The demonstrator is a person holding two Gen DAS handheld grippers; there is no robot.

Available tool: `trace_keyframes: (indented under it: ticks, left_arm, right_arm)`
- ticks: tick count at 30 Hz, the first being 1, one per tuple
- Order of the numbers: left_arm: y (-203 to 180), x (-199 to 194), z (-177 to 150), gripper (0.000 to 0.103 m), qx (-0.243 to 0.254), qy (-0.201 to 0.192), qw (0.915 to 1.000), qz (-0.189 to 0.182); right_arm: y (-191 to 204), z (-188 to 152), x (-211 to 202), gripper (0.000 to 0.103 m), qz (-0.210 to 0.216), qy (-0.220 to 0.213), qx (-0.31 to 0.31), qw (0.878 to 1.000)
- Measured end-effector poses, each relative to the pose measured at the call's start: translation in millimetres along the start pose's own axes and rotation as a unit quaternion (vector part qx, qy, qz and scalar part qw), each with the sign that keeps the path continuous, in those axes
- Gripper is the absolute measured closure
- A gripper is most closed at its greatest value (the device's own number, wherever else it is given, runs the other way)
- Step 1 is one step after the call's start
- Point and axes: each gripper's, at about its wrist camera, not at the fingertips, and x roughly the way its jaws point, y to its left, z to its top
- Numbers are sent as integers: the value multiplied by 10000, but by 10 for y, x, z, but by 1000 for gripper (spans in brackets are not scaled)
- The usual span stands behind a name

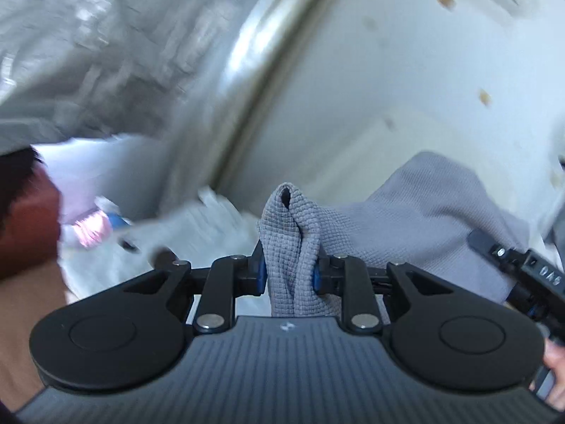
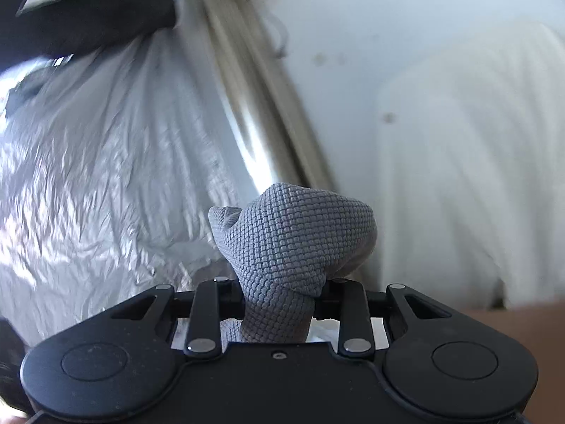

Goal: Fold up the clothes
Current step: 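Carry the folded shirt onto the clothes stack and open both grippers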

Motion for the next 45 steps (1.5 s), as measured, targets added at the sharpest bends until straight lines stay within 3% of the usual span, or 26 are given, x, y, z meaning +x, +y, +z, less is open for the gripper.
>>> trace_keyframes:
  ticks: [4, 8, 12, 15, 17, 20, 21, 22, 27, 30, 35, 40, 43, 45]
  left_arm:
    - [326, 124, 66, 81, -128, -295, 9976, 609]
    - [732, 438, -30, 81, -315, -175, 9946, 970]
    - [1100, 1073, -388, 81, -699, 814, 9889, 1025]
    - [1110, 1374, -692, 79, -457, 1294, 9816, 1324]
    - [1185, 1447, -675, 78, -866, 1238, 9804, 1265]
    - [1162, 1422, -659, 78, -816, 1189, 9819, 1227]
    - [1150, 1415, -665, 78, -780, 1205, 9820, 1229]
    - [1148, 1397, -666, 77, -809, 1204, 9818, 1225]
    - [1267, 1245, -611, 74, -1098, 1001, 9828, 1092]
    - [1186, 1079, -598, 76, -896, 653, 9895, 932]
    - [925, 904, -490, 76, -305, 234, 9973, 624]
    - [816, 818, -484, 76, -240, 115, 9995, 154]
    - [873, 968, -573, 75, -346, 732, 9963, 276]
    - [910, 1068, -632, 75, -416, 1143, 9919, 357]
  right_arm:
    - [175, -4, 632, 68, 653, 61, -273, 9975]
    - [18, -269, 1331, 68, 698, 650, 49, 9954]
    - [-227, -605, 2042, 67, 558, 1380, 454, 9878]
    - [-533, -1092, 2444, 67, -319, 2383, 341, 9701]
    - [-670, -1212, 2426, 66, -384, 2363, 427, 9700]
    - [-811, -1286, 2387, 65, -415, 2325, 726, 9690]
    - [-812, -1283, 2370, 62, -452, 2335, 721, 9686]
    - [-807, -1285, 2353, 52, -505, 2327, 665, 9690]
    - [-840, -1219, 2128, 35, -945, 1898, 564, 9756]
    - [-783, -1022, 1951, 35, -860, 1375, 616, 9848]
    - [-562, -622, 1662, 37, -544, 758, -106, 9956]
    - [-395, -643, 1773, 47, -419, 1149, -980, 9876]
    - [-438, -857, 1974, 49, -573, 1615, -1229, 9775]
    - [-544, -1023, 2137, 49, -904, 1996, -1365, 9661]
